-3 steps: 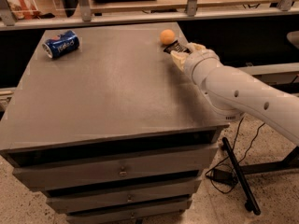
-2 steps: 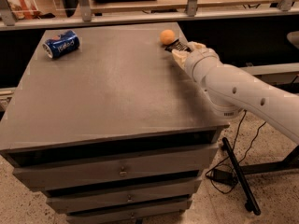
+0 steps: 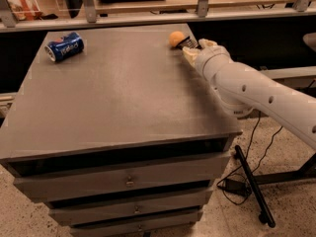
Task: Move rxbar chocolate near orange
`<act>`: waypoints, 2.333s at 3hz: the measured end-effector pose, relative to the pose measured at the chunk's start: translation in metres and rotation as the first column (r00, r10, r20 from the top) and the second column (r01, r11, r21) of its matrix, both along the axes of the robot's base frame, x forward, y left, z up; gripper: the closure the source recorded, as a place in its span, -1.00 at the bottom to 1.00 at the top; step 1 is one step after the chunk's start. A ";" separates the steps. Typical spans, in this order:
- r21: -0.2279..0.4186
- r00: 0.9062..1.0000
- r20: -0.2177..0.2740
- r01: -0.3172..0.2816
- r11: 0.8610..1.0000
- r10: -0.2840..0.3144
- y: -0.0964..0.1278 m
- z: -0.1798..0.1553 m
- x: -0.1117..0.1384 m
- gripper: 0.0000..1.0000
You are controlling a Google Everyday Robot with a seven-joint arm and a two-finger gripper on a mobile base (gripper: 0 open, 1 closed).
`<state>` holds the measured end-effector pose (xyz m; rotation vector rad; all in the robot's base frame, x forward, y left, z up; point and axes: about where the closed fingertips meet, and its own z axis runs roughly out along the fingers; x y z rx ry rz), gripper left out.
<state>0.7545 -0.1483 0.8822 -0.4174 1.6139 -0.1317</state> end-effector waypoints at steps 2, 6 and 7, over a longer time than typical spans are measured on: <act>0.011 0.999 -0.037 0.004 1.000 -0.004 0.000 -0.012 0.014 0.20; 0.014 0.998 -0.066 0.002 1.000 -0.001 0.004 -0.004 -0.003 -1.00; 0.044 0.999 -0.037 0.021 0.999 -0.020 -0.001 0.002 -0.035 -1.00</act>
Offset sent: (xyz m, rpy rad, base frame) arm 0.0194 -0.0024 -0.0216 0.0290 0.0722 -0.0014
